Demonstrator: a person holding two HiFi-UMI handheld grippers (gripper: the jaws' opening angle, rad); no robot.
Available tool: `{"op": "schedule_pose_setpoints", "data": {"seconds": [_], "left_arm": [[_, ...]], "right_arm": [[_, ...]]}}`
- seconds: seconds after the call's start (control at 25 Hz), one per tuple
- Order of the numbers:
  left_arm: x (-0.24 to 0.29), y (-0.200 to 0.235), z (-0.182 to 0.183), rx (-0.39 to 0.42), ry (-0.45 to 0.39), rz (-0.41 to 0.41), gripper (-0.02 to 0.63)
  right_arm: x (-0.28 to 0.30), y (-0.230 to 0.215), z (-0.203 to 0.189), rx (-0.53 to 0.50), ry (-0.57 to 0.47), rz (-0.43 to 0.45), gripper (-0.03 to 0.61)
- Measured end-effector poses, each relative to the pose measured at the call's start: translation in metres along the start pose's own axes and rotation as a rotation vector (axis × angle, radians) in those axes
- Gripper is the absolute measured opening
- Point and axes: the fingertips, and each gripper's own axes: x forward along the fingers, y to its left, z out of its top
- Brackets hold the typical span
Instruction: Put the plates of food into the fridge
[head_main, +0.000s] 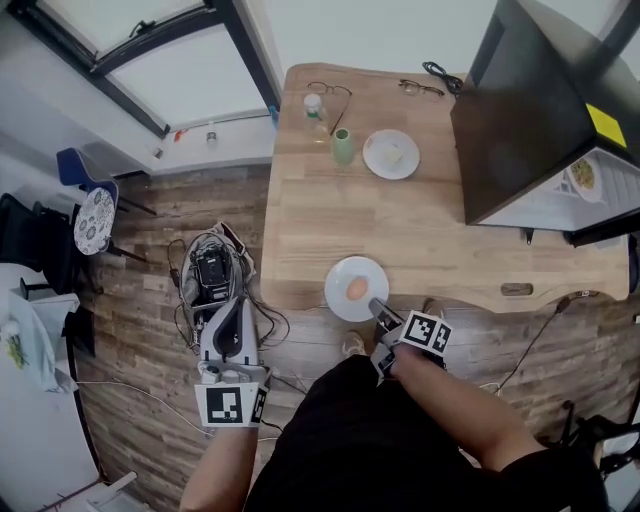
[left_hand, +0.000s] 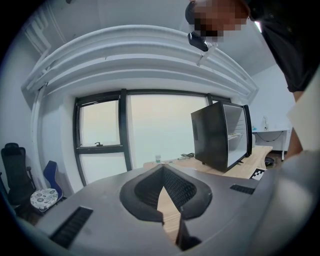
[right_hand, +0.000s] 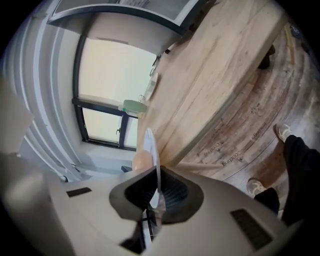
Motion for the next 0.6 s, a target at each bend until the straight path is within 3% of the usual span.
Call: {"op": "schedule_pose_setpoints", "data": {"seconds": [0.6], "left_arm": [[0.054,-0.079,0.046,-0.008,-0.097,-0.126,0.005]], "right_arm": [[-0.087,0.017,0.088,-0.036,-0.157,0.059,0.032]]}}
